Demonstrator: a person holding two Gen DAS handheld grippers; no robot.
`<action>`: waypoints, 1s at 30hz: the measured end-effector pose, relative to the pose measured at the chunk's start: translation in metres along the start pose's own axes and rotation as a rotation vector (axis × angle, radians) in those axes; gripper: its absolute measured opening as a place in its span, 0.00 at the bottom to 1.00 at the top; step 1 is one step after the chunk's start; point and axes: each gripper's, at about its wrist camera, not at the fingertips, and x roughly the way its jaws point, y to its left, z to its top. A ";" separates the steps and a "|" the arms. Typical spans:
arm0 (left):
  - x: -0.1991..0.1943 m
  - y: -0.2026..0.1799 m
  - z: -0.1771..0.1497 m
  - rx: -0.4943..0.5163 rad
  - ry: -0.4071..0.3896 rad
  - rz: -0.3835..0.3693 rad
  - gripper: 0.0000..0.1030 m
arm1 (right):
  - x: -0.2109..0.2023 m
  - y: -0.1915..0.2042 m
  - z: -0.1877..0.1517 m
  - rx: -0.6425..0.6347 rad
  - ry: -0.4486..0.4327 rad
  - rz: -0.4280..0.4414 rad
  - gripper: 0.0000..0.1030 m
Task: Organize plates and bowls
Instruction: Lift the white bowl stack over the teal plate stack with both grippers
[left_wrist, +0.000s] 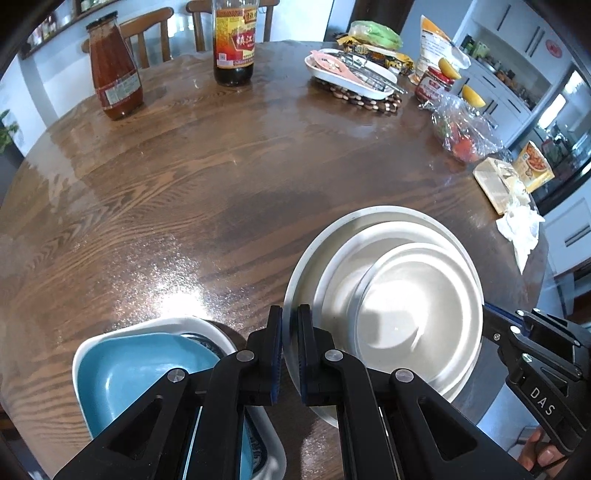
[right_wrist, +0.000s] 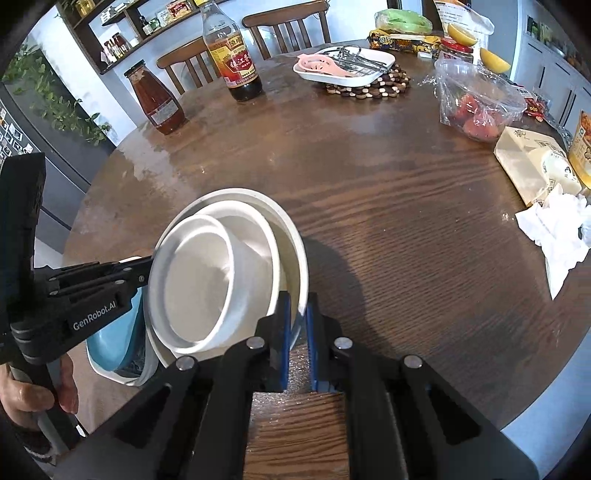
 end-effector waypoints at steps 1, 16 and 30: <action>-0.002 0.000 0.000 0.001 -0.007 0.003 0.03 | -0.001 0.000 0.001 -0.002 -0.004 0.001 0.11; -0.026 0.014 -0.002 -0.047 -0.061 0.031 0.04 | -0.016 0.021 0.010 -0.043 -0.036 0.033 0.11; -0.060 0.053 -0.012 -0.136 -0.116 0.088 0.04 | -0.023 0.063 0.023 -0.141 -0.053 0.098 0.11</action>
